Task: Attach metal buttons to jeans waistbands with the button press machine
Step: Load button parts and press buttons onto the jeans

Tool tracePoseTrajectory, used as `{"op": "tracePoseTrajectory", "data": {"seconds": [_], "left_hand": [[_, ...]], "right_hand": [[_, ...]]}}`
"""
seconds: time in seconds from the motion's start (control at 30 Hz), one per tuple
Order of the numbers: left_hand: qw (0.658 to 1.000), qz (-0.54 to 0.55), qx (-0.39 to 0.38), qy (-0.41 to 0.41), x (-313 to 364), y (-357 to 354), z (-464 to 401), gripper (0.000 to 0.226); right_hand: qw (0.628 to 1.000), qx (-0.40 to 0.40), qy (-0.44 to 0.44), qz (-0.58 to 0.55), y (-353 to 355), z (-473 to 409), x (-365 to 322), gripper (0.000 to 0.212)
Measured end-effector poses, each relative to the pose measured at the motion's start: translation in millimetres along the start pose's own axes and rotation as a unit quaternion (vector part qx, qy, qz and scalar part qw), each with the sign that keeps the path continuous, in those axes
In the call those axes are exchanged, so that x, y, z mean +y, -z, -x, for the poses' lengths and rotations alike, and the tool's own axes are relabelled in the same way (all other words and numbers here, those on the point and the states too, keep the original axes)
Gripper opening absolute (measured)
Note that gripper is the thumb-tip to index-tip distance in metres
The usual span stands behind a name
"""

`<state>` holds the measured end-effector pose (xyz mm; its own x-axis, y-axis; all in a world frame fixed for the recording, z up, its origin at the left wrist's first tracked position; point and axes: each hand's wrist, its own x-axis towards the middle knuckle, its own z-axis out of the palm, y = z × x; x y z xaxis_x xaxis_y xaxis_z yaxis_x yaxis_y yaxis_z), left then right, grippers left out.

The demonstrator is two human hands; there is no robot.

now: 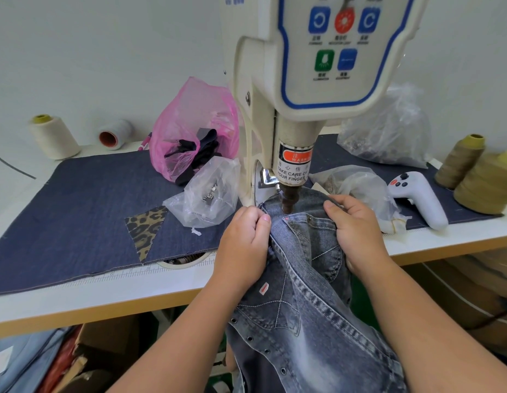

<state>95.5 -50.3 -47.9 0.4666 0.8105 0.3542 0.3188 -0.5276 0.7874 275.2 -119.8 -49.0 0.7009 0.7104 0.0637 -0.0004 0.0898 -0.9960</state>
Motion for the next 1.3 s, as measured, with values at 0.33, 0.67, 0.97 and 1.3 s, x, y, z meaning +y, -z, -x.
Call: {"op": "tracePoseTrajectory", "data": {"seconds": [0.33, 0.67, 0.97, 1.3], "left_hand": [[1.0, 0.001, 0.003, 0.005, -1.0, -1.0, -0.6, 0.034], [1.0, 0.004, 0.004, 0.004, -0.6, -0.9, -0.5, 0.036], [1.0, 0.001, 0.005, 0.001, -1.1, -1.6, -0.7, 0.036], [1.0, 0.008, 0.004, -0.002, -0.9, -0.1, -0.5, 0.034]], "right_hand": [[1.0, -0.009, 0.002, 0.004, -0.1, 1.3, -1.9, 0.027], [1.0, -0.013, 0.006, 0.008, -0.2, 1.9, -2.3, 0.029], [1.0, -0.013, 0.003, 0.008, -0.1, 1.8, -2.6, 0.028], [1.0, -0.016, 0.003, -0.005, -0.5, 0.2, -0.5, 0.027]]}}
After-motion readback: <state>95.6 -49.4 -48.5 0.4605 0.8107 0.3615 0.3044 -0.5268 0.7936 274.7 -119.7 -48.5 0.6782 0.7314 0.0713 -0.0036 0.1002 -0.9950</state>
